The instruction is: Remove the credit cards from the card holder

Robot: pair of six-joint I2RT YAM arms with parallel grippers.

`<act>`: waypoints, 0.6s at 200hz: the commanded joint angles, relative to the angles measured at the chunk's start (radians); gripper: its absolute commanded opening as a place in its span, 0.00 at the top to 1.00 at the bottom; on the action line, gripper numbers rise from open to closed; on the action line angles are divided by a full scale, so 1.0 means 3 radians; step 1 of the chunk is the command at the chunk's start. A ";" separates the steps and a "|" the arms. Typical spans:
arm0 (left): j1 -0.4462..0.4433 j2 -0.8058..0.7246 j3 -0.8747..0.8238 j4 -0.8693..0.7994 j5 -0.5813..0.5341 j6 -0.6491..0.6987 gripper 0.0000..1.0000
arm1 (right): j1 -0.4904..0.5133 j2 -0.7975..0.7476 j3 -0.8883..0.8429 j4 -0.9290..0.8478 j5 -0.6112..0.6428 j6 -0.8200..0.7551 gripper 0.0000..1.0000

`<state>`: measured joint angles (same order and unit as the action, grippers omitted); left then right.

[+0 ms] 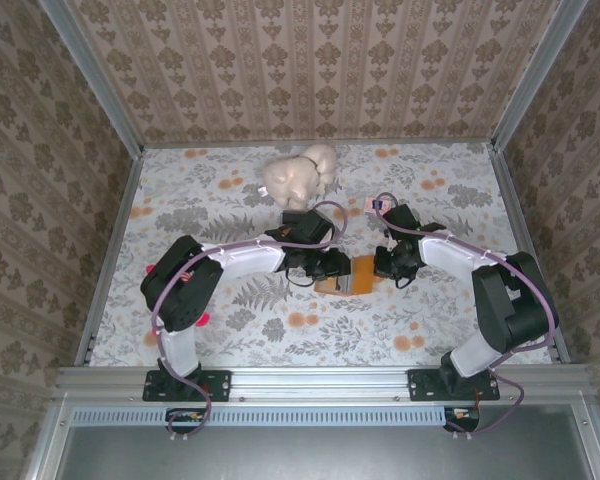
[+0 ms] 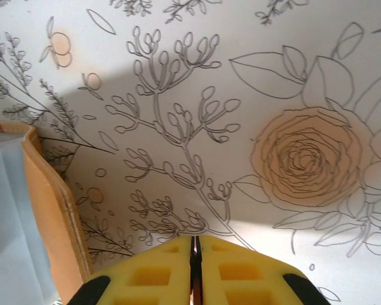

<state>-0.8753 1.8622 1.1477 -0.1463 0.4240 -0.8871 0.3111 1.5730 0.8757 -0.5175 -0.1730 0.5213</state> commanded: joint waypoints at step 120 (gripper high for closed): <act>-0.0138 -0.0626 -0.0369 -0.0794 -0.0738 -0.0171 1.00 | 0.0046 -0.0382 -0.0098 0.0049 -0.0365 0.0104 0.73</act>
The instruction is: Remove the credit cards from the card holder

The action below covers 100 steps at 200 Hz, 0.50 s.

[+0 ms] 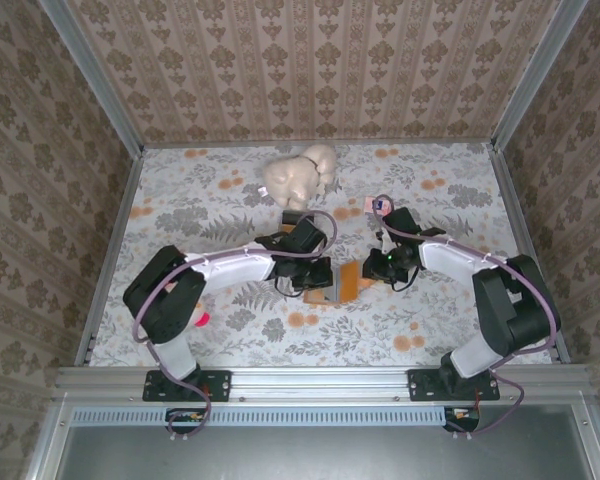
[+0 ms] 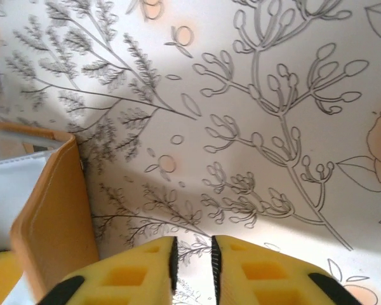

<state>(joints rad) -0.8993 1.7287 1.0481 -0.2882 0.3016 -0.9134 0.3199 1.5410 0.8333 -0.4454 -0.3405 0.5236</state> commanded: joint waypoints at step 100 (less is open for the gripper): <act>-0.0284 0.0103 0.0423 -0.0780 -0.0735 -0.0238 1.00 | 0.0429 -0.1088 -0.0278 0.0303 -0.0105 0.0673 0.68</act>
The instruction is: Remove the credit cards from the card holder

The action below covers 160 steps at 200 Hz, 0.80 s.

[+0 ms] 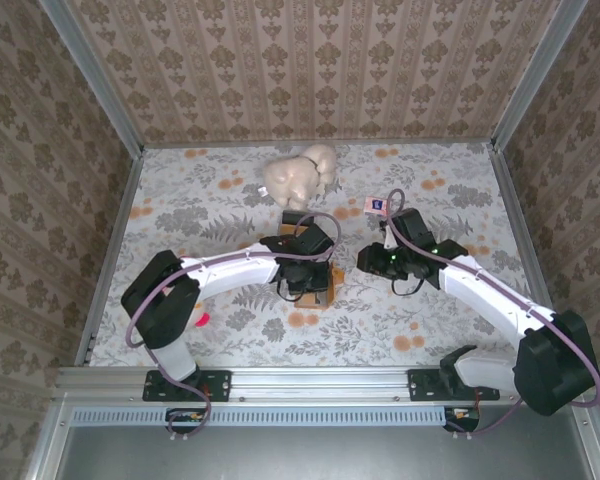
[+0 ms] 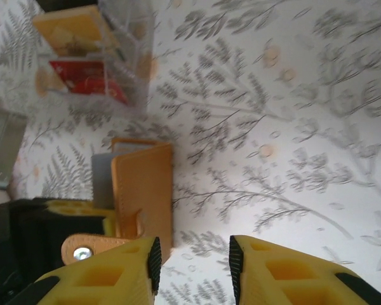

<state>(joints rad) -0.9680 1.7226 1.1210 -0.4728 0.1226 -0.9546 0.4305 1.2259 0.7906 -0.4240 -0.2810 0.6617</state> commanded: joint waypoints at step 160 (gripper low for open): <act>-0.0072 0.0279 0.0441 0.0101 0.0168 -0.0070 0.64 | 0.0006 0.0642 0.0066 0.0369 -0.0379 0.0190 0.82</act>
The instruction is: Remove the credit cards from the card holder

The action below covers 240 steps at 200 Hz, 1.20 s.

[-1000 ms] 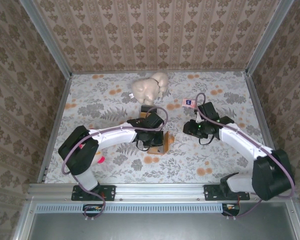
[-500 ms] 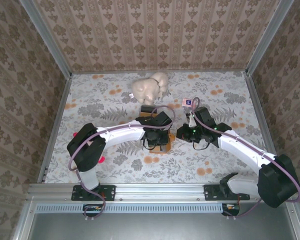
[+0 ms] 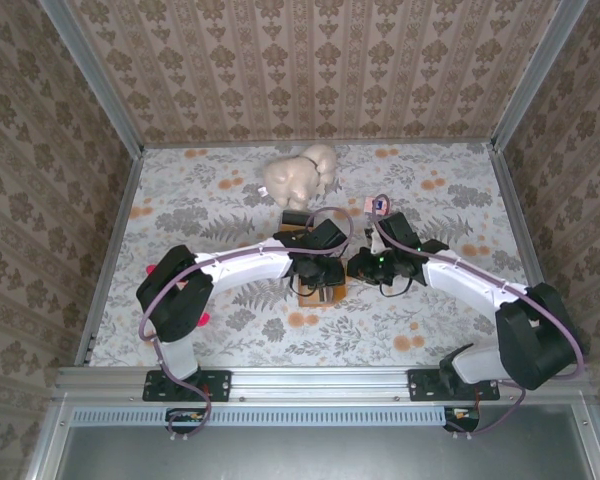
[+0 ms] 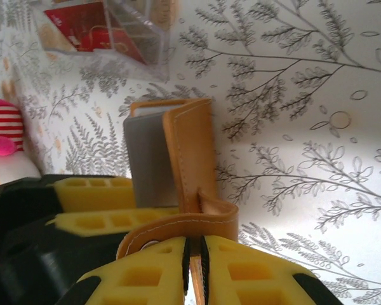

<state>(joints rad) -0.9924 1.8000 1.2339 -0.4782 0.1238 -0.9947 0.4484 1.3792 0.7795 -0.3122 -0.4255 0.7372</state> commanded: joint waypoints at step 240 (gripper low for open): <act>0.0390 -0.0019 -0.0582 0.1889 0.1030 0.0141 0.43 | -0.0143 -0.0318 0.0588 -0.0688 0.0482 -0.0382 0.71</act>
<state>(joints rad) -0.8757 1.7405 1.0115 0.0460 0.3687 -0.9497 0.3985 1.2762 0.9360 -0.4812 -0.3134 0.6239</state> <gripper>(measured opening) 0.574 0.296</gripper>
